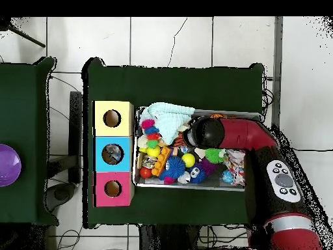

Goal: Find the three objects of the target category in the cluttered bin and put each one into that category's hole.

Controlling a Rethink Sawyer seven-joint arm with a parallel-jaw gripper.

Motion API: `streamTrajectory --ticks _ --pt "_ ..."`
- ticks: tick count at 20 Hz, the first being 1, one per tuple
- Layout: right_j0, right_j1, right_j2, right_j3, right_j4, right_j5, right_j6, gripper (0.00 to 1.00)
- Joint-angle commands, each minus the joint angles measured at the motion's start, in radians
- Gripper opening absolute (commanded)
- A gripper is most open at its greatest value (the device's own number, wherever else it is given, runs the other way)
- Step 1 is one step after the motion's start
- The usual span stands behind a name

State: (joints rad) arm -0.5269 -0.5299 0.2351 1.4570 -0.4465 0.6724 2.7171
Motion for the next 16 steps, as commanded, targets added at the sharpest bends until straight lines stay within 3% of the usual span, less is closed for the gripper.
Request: streamTrajectory --ticks 1,4,9,16 --pt "-0.012 -0.082 0.028 0.087 0.024 0.062 -0.115 1.00" --pt "-0.005 -0.070 0.026 0.096 0.030 0.057 -0.093 1.00" --pt "-0.003 -0.028 0.037 0.161 0.106 0.063 -0.015 1.00" --pt "0.009 0.003 0.011 0.162 0.120 0.095 -0.042 1.00"
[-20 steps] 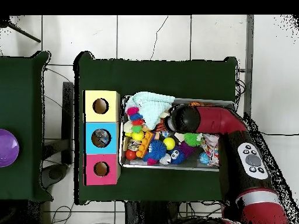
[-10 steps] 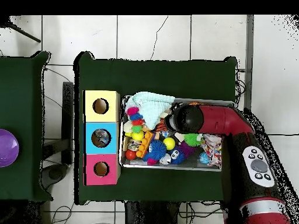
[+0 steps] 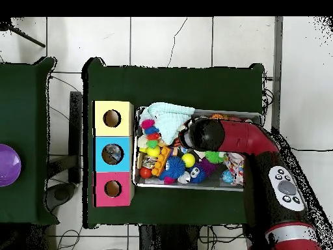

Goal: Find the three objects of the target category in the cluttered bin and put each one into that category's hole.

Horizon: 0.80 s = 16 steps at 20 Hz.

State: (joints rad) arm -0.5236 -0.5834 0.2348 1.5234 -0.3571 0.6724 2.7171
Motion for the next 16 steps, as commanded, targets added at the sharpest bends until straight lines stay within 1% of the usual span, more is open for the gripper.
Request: streamTrajectory --ticks 1,6,8,10,13,16 --pt "-0.001 0.068 0.018 0.097 0.036 0.100 -0.055 1.00" --pt "0.003 0.113 0.003 0.084 0.011 0.038 -0.047 1.00" --pt "0.021 0.129 -0.015 0.063 -0.002 0.040 -0.034 1.00" --pt "0.040 0.156 -0.051 0.027 -0.024 0.047 -0.016 1.00" --pt "0.055 0.234 -0.098 -0.033 -0.061 0.009 0.001 1.00" --pt "0.065 0.263 -0.115 -0.056 -0.063 0.000 0.000 1.00"
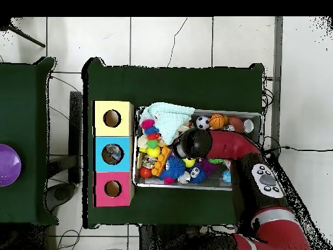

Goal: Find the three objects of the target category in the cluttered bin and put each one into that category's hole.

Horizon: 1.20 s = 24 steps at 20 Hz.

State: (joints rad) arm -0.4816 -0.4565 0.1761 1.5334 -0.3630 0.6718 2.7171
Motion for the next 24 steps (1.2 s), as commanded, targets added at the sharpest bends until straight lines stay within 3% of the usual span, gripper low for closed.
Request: streamTrajectory --ticks 1,15,19,24 --pt "0.026 0.143 -0.060 -0.070 -0.054 0.006 -0.004 1.00" --pt "0.044 0.220 -0.091 -0.141 -0.047 -0.051 -0.020 1.00" --pt "0.013 0.210 -0.053 -0.131 -0.067 -0.182 -0.047 1.00" --pt "-0.068 0.207 0.048 -0.127 -0.049 -0.135 -0.190 1.00"
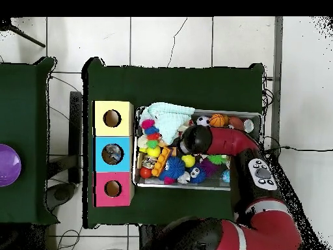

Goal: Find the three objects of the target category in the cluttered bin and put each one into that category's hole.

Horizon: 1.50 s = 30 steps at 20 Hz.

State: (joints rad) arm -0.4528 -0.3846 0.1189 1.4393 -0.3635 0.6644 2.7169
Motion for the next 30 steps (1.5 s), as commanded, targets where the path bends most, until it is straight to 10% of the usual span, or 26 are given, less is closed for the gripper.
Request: streamTrajectory --ticks 1,10,11,24,30 --pt "-0.116 0.152 0.134 -0.041 -0.042 -0.117 -0.219 1.00" --pt "-0.158 0.196 0.193 -0.079 -0.081 -0.135 -0.201 1.00" --pt "-0.141 0.188 0.176 -0.091 -0.120 -0.141 -0.194 0.00" --pt "-0.052 0.102 0.092 -0.061 -0.125 -0.105 -0.070 0.00" --pt "0.001 -0.143 0.032 0.020 -0.092 0.177 -0.126 0.00"
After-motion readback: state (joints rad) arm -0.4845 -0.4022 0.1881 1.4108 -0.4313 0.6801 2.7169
